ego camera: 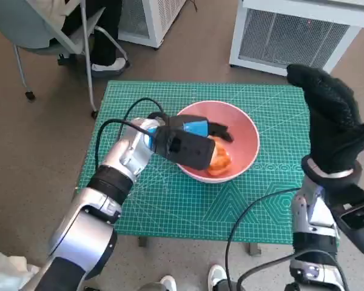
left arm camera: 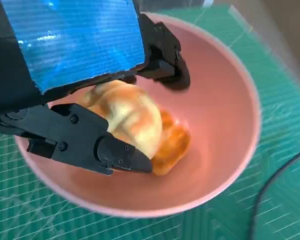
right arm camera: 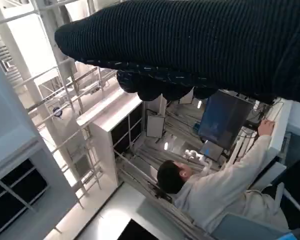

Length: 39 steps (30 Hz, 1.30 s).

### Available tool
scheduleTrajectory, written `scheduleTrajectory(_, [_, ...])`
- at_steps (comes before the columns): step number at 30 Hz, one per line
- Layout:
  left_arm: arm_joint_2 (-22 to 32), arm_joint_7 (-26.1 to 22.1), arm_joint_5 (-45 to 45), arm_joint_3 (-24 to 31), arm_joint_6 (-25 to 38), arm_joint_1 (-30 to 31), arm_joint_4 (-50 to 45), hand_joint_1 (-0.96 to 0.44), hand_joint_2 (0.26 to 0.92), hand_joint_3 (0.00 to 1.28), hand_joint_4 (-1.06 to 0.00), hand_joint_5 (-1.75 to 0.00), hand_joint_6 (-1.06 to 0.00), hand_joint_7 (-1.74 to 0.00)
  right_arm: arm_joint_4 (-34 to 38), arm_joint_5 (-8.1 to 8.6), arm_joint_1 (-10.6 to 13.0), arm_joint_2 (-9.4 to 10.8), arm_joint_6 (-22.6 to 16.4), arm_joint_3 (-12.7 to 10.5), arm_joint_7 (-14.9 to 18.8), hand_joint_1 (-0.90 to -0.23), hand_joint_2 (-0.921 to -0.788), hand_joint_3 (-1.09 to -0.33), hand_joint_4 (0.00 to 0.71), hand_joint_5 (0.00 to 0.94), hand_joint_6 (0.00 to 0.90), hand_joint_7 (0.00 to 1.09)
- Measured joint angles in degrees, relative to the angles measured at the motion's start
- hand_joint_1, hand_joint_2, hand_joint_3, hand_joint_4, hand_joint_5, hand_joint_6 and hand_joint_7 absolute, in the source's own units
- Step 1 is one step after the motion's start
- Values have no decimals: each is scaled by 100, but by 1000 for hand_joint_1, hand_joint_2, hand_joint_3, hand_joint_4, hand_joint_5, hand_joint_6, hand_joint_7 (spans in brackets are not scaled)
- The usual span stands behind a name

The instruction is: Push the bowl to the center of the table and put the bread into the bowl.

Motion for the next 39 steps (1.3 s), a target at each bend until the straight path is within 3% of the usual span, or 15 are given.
scheduleTrajectory(7, [-2,540,-644,648,-868,186,-1,-537,921,86,-9,-3,-249,-11,204,-61,-152,0,-113,-27,-18,-574,-921,-757,275,4,19,550])
scheduleTrajectory(9, [1,829,-995,996,-1308,315,-7,-542,921,180,-71,-19,-295,-25,250,-162,-220,0,-148,-30,-65,-584,-921,-756,279,5,28,538])
scheduleTrajectory(14, [-193,1118,-1876,1731,-2193,718,-97,-561,921,336,-171,-27,-379,-42,381,-212,-389,25,-162,-33,-151,-591,-921,-753,284,3,55,492])
scheduleTrajectory(22, [-532,1374,-2695,2340,-3009,1058,-449,-590,921,513,-201,-13,-340,-10,583,-232,-667,68,-183,-8,-236,-588,-921,-752,272,0,60,465])
scheduleTrajectory(29, [-831,1160,-3442,2488,-3031,1471,-1176,-597,921,573,-163,-1,-263,0,719,-431,-868,165,-193,28,-367,-585,-921,-755,273,2,66,452])
scheduleTrajectory(39, [-1085,794,-3915,2486,-2834,1920,-1885,-591,921,574,-103,0,-208,0,815,-446,-969,225,-204,114,-402,-580,-921,-758,271,1,77,440])
